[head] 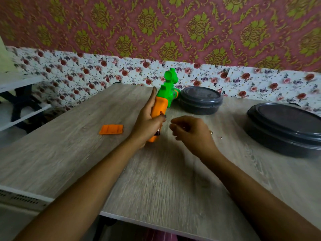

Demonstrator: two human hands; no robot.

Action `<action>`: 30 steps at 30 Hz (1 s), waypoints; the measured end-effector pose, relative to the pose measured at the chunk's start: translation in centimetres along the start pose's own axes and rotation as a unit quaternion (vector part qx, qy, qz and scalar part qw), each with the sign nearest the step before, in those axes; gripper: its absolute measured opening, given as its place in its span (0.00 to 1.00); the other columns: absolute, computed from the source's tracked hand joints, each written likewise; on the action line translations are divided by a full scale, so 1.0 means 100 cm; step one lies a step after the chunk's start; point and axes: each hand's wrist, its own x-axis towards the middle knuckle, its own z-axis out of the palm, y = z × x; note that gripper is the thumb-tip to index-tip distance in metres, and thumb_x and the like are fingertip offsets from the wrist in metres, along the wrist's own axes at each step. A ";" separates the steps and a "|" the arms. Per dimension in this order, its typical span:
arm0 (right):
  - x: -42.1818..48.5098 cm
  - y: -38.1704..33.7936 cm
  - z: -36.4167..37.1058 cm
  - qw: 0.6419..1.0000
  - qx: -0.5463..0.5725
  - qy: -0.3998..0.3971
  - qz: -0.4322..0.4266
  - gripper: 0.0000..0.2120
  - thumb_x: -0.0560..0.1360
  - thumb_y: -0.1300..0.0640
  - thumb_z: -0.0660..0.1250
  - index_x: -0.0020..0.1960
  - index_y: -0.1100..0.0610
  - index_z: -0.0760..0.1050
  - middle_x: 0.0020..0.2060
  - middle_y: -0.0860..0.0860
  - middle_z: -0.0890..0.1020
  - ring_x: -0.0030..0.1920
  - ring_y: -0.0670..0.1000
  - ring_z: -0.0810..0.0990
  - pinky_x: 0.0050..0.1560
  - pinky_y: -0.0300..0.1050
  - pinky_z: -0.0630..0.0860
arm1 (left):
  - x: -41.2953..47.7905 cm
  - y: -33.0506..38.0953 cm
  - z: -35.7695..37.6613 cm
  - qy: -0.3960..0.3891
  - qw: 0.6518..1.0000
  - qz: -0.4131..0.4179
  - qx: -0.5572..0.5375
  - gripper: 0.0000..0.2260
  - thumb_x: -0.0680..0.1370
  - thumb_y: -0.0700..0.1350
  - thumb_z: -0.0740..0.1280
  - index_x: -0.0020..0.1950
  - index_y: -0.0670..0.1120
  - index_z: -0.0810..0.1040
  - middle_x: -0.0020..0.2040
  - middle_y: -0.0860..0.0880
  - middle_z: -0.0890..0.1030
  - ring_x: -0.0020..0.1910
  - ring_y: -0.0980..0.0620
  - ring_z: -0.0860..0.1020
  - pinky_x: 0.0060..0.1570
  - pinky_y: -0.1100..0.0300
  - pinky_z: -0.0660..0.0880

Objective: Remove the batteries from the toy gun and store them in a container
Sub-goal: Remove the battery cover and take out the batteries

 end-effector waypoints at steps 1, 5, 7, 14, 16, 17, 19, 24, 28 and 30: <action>-0.002 -0.003 0.004 0.997 0.066 -0.021 0.026 0.11 0.75 0.57 0.65 0.57 0.58 0.77 0.40 0.48 0.80 0.43 0.50 0.82 0.49 0.47 0.80 | -0.001 0.000 0.001 -0.007 1.000 0.012 0.018 0.37 0.76 0.32 0.63 0.77 0.56 0.50 0.61 0.57 0.67 0.43 0.50 0.74 0.42 0.58 0.75; -0.007 -0.003 0.020 0.989 0.131 -0.042 0.046 0.07 0.75 0.61 0.65 0.53 0.56 0.78 0.42 0.50 0.83 0.44 0.50 0.83 0.51 0.49 0.80 | -0.003 0.000 0.005 -0.029 0.995 0.051 0.079 0.36 0.76 0.33 0.64 0.77 0.53 0.50 0.58 0.56 0.71 0.40 0.55 0.72 0.39 0.63 0.72; -0.007 0.000 0.023 0.987 0.145 -0.040 0.054 0.08 0.75 0.62 0.65 0.53 0.56 0.77 0.44 0.50 0.83 0.44 0.47 0.83 0.50 0.45 0.80 | -0.004 0.000 0.006 -0.033 0.994 0.057 0.087 0.36 0.76 0.33 0.64 0.77 0.52 0.51 0.58 0.55 0.71 0.39 0.54 0.71 0.39 0.63 0.71; -0.007 -0.004 0.020 0.954 0.270 -0.075 0.108 0.05 0.76 0.64 0.63 0.49 0.59 0.77 0.44 0.55 0.82 0.39 0.46 0.80 0.40 0.34 0.78 | -0.003 0.001 0.006 -0.008 1.000 0.010 -0.005 0.37 0.75 0.31 0.64 0.77 0.54 0.52 0.50 0.66 0.70 0.45 0.57 0.74 0.44 0.68 0.76; -0.006 -0.004 0.017 0.960 0.245 -0.072 0.118 0.05 0.75 0.62 0.64 0.48 0.59 0.78 0.43 0.56 0.82 0.39 0.47 0.79 0.42 0.38 0.79 | -0.003 0.004 0.007 0.027 0.998 -0.006 -0.050 0.36 0.75 0.31 0.63 0.77 0.54 0.53 0.50 0.66 0.71 0.49 0.51 0.76 0.53 0.57 0.76; -0.003 -0.002 0.015 0.968 0.213 -0.063 0.120 0.04 0.75 0.62 0.65 0.48 0.58 0.78 0.40 0.53 0.82 0.38 0.47 0.79 0.43 0.39 0.78 | -0.002 0.004 0.006 0.048 0.996 -0.020 -0.079 0.36 0.75 0.31 0.63 0.77 0.54 0.53 0.55 0.63 0.73 0.50 0.52 0.76 0.53 0.56 0.76; 0.006 0.006 0.005 0.987 0.135 -0.003 0.092 0.04 0.74 0.62 0.66 0.47 0.57 0.78 0.35 0.48 0.79 0.34 0.45 0.78 0.38 0.39 0.77 | 0.002 0.004 0.002 0.085 0.982 -0.060 -0.156 0.35 0.76 0.31 0.62 0.77 0.55 0.52 0.61 0.54 0.75 0.45 0.54 0.78 0.45 0.59 0.77; 0.025 0.036 -0.051 0.982 -0.075 0.163 0.053 0.11 0.74 0.62 0.66 0.56 0.56 0.74 0.42 0.48 0.77 0.39 0.44 0.76 0.38 0.35 0.75 | 0.008 0.000 -0.009 0.120 0.943 -0.114 -0.289 0.32 0.77 0.32 0.58 0.75 0.58 0.56 0.59 0.48 0.76 0.41 0.49 0.78 0.43 0.55 0.75; 0.029 0.070 -0.067 0.967 -0.195 0.118 0.112 0.10 0.75 0.61 0.64 0.56 0.57 0.75 0.50 0.53 0.80 0.43 0.46 0.75 0.46 0.42 0.74 | 0.007 -0.001 -0.009 0.110 0.944 -0.122 -0.287 0.30 0.77 0.33 0.59 0.74 0.57 0.59 0.56 0.47 0.77 0.40 0.49 0.78 0.38 0.58 0.75; 0.033 0.079 -0.065 0.964 -0.220 0.071 0.132 0.11 0.76 0.61 0.64 0.57 0.56 0.75 0.52 0.55 0.80 0.44 0.47 0.76 0.48 0.43 0.75 | 0.006 -0.001 -0.008 0.103 0.947 -0.119 -0.279 0.30 0.77 0.33 0.58 0.74 0.56 0.59 0.51 0.50 0.78 0.39 0.49 0.78 0.38 0.58 0.75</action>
